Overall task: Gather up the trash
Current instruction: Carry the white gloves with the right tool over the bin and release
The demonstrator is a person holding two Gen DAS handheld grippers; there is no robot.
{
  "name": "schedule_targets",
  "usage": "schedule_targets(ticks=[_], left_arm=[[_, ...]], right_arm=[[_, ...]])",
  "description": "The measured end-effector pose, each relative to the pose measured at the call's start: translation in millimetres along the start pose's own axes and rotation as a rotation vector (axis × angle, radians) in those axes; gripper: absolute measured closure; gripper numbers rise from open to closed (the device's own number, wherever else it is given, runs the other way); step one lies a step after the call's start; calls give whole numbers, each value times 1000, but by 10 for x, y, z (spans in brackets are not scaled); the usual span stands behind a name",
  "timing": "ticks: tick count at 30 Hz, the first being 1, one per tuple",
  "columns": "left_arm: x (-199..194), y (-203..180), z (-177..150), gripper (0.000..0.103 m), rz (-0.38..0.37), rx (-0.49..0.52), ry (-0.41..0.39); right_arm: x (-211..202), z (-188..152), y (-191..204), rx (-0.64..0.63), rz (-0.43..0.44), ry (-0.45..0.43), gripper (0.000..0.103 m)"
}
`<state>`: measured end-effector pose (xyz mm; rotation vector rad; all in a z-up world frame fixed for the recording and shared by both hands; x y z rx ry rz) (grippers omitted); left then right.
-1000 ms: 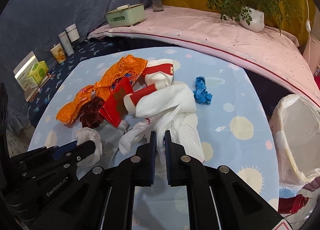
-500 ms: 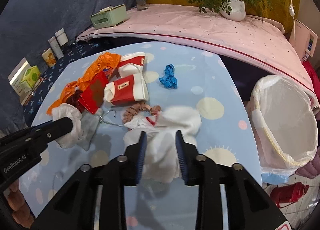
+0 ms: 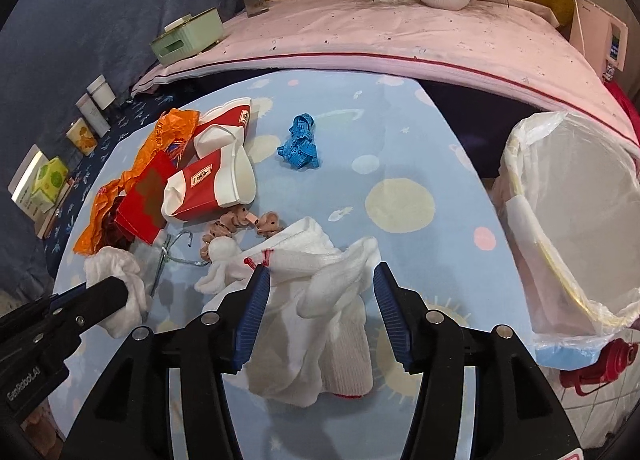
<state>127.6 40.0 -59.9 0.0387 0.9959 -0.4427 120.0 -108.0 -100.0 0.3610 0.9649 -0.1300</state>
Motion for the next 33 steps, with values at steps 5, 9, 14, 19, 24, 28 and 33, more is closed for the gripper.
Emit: schedule_targets(ticks=[5,9,14,19,24,28,33], left_arm=[[46,-59,70,84,1,10,1],[15,-125,148,84,-4,19,-14],[-74,-283,303,84,-27,36,-42],[-194,-594,526,84,-73,81,-77],[-194,-1040,718,84,-152,135,-81],[-122,-1498,816,84,-225,196,-73],[91,-2142,863,84,-290,290,-49]], right_arm=[[103,15,-21,1,21,21,93],[-153,141,-9,4,59,-44,96],[-595,390,1,3,90,-142,96],[-957,642,-153,18,64,-223,96],[-1252,792,-584,79,-5,-282,96],[-1342,809,-1055,141,-78,-298,96],[-1327,762,-1598,214,-152,-287,96]])
Point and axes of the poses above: each gripper's, at about its wrist camera, not at the fingertips, and x roughly the way its jaws point, y to its left, z to its top, the point moved 5 cm from there along x, roughly the way its jaws point, and after that the axes turned 3 degrees about x, right-handed, at the moved point
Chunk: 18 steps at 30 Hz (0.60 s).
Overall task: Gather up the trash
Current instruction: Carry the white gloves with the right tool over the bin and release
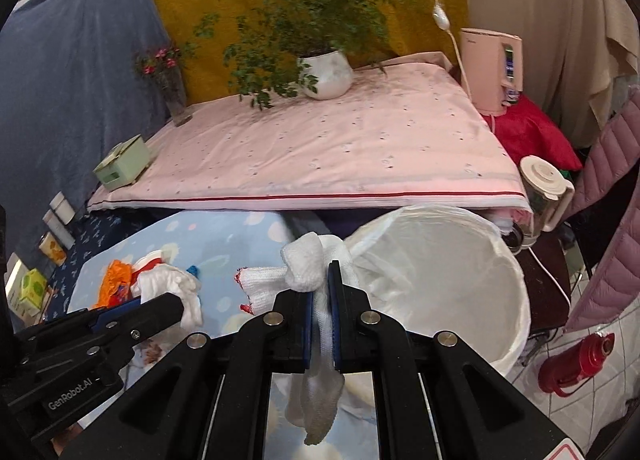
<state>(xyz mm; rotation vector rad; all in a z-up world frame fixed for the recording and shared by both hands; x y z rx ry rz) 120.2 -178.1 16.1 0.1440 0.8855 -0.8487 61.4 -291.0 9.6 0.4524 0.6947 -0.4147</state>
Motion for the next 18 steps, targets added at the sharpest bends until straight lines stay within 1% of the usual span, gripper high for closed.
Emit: schedule_targets(ticks=[4,6,8,9,11,13,14,15,16,18], left_arm=[[312,-294,55,84,-36,47,31],[476,-408,70,83,-51,59,50],[609,-493,79,81,-61,70,64],[678,-523,83,78,-60,72,70],[768,-552,83,72,-50,77,76],[828,-570,83,62,-32,79,79],[840,-559,84,53,-22,73,77],[841,-537,86,50,-14,67,70],[834,-514,81,49,-5,64,62],[811,-466,63,48,11,61,57]], right_arm=[[140,-17,-349,43,-46,19,95],[204,-43,-457,51,-53,31,92],[265,-63,-553,64,-76,31,86],[282,-73,-603,69,-81,32,83],[293,-81,-707,87,-94,24,70],[274,-84,-807,98,-120,12,64],[267,-91,-853,100,-132,8,61],[264,-103,-905,97,-138,2,59],[271,-122,-976,103,-158,1,57],[310,-188,-1127,110,-204,7,57]])
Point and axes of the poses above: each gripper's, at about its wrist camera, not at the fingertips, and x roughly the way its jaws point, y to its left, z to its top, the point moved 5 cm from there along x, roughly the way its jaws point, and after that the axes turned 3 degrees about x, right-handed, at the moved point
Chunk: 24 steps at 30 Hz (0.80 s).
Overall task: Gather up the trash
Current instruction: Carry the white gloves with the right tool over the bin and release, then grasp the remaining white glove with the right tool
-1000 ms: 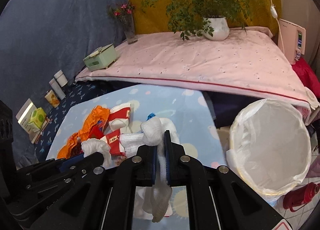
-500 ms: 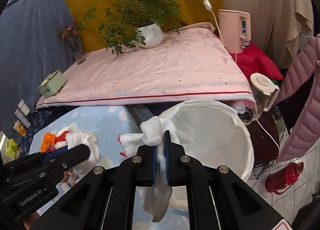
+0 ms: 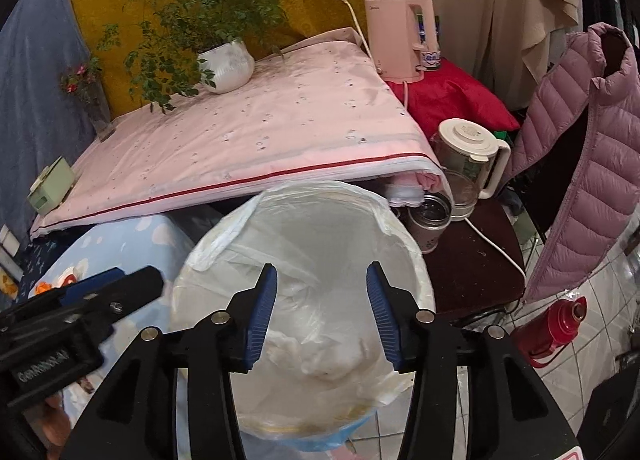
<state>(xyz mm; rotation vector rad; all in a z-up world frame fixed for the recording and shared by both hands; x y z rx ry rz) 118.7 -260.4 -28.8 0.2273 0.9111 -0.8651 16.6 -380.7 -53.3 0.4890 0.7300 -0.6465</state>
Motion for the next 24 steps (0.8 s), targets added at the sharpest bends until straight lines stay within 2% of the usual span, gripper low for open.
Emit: schedule_targets(ticks=[4,7,11,16,19,20,24], left_arm=[[-71,113,-94,48,56,7,-11],[-118,200,-200,48,105,23,-17],[-163,333,-347,48,126,-3,-12],[-207,519,-502,48,156,-57,-3],[-267,646,-574,48,169,-90,-2],[-289,675,-590,48,173,-96,-3],[-416,829,-677,48,200,-115,-12]], right_arm=[[164,-157,-397,27,-120,22,57],[215,-267,-678,69,-161,38,57],[269,-373,-902,80,-230,55,57],[462,-497,-769,29,-201,114,59],[508,-520,-549,-19,-202,115,77],[525,-517,-517,-21,-200,117,79],[547,-533,-470,-14,-195,133,79]])
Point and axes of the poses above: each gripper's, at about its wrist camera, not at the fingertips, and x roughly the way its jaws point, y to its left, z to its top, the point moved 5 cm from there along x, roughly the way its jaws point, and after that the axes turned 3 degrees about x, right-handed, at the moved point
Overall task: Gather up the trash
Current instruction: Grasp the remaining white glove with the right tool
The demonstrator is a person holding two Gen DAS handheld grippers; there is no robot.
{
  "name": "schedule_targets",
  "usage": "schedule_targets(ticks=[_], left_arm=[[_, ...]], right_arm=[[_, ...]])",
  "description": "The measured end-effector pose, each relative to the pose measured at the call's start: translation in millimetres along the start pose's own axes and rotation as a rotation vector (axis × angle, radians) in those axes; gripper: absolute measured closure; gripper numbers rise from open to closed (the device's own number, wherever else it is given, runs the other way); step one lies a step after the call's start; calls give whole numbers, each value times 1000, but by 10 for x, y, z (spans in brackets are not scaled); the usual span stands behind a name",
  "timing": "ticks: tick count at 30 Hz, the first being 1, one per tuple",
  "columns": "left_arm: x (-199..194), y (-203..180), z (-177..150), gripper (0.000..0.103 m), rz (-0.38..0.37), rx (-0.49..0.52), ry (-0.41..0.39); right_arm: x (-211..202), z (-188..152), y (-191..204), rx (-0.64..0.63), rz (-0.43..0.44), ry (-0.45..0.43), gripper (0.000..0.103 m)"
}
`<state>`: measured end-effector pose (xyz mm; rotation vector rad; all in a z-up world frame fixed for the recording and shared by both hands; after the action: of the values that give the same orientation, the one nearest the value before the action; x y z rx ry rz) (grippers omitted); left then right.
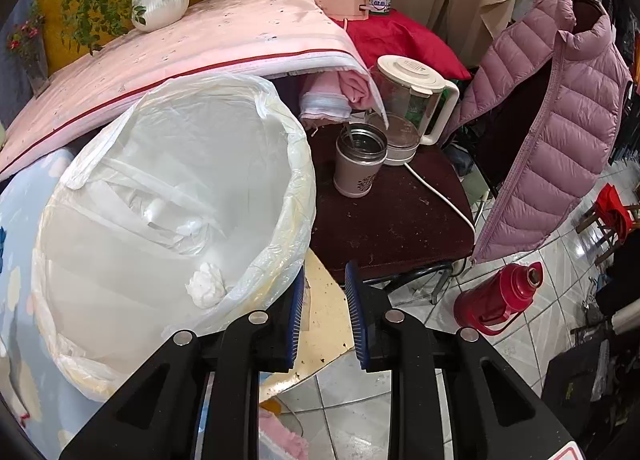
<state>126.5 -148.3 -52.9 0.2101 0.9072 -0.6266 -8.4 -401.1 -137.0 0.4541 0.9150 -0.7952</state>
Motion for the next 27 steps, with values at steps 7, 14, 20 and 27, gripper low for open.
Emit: schedule_targets(ticks=[7,14,20,27], left_arm=[[-224,485,-262,33,79,-59,-5],[-448,1147,-794,16,201,-169,26],[-412,1488,-1269,14,227,-273,106],[-304,1645,-1496,30,212,-303,126]], right_arm=[[-370,-65,22,-49,-77,-63,58],[-1012,-121,444,-118,57,-138,42],[-1283,-458,1378,-269,265,-103,38],[-1324,-982,2255,-412,393,-13,38]])
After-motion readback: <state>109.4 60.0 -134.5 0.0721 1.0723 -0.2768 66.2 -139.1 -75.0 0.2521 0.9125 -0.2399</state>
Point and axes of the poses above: each gripper's, at about its wrist camera, not at the fingertips, and x roughly the way its jaws point, y to its left, z to its top, the point moved 5 cm from there along x, roughly the way its jaws point, and after that the axes turned 3 degrees about x, right-handed, at the moved point
